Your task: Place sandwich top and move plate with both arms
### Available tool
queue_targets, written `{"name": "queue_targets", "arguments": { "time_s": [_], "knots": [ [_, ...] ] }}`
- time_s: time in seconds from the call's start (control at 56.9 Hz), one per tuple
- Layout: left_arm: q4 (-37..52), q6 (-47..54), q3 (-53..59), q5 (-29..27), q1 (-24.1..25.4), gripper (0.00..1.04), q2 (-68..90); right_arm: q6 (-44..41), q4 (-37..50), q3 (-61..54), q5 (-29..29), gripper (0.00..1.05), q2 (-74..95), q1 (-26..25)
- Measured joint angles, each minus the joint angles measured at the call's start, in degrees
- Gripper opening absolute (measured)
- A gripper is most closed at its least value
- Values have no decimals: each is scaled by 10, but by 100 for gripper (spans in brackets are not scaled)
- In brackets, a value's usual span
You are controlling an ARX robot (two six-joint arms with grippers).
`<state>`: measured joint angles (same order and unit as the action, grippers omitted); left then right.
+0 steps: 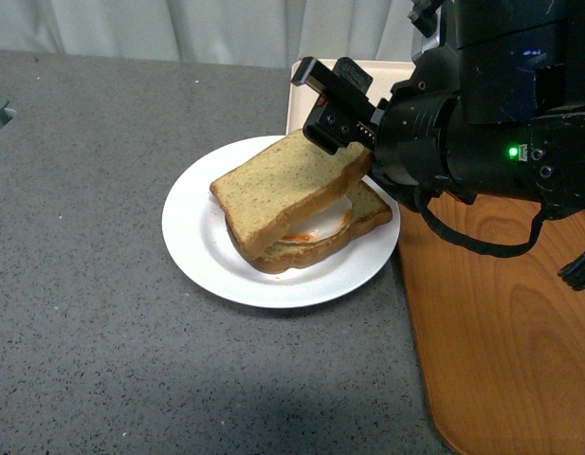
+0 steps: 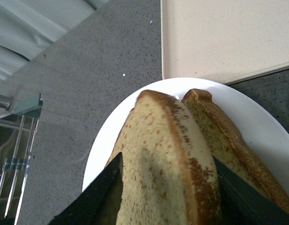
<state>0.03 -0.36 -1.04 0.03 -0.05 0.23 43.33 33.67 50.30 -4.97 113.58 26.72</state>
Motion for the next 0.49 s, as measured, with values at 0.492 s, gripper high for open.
{"name": "queue_targets", "arguments": {
  "time_s": [0.492],
  "knots": [
    [0, 0, 0, 0, 0, 98, 0, -285, 301, -170, 135, 71, -79, -159]
  ]
}}
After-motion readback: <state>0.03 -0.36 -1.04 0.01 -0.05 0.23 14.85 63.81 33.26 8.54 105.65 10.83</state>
